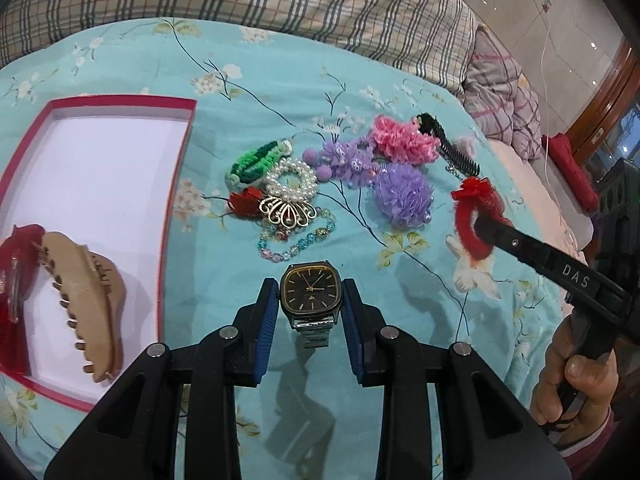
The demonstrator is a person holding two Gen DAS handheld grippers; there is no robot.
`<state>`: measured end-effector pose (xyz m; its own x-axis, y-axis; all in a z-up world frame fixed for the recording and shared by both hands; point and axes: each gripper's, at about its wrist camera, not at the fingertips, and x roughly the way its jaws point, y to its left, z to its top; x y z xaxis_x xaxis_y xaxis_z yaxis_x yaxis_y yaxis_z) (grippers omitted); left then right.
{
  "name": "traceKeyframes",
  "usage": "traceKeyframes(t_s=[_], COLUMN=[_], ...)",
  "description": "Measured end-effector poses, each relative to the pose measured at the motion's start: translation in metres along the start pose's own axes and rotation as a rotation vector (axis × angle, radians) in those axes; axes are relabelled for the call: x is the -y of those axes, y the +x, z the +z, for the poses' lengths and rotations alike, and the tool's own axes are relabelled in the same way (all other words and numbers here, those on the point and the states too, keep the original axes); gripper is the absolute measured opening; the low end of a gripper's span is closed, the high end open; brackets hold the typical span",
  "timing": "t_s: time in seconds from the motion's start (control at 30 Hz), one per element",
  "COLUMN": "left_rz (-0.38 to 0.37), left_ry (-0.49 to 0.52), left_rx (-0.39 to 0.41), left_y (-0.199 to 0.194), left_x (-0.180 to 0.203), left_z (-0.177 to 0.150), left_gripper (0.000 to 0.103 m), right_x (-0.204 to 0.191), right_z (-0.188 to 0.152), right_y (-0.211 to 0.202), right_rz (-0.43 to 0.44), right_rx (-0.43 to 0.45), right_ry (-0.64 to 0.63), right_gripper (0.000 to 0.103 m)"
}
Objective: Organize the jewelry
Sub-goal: 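Carry the watch and red scrunchie into the white box and release both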
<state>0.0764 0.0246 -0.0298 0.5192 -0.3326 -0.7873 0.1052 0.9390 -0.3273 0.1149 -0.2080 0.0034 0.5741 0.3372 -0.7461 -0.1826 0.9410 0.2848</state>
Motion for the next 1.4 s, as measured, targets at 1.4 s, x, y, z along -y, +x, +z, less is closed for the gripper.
traceKeyframes(t_s=[1.4], left_rz=[0.216], left_ry=[-0.194], left_rx=[0.196], left_y=[-0.091], left_x=[-0.171], left_z=[0.045], left_gripper=[0.029], right_x=[-0.207], right_z=[0.019], right_y=[0.107], right_rz=[0.240], right_rx=[-0.146], right_ry=[-0.235], right_gripper=[0.020])
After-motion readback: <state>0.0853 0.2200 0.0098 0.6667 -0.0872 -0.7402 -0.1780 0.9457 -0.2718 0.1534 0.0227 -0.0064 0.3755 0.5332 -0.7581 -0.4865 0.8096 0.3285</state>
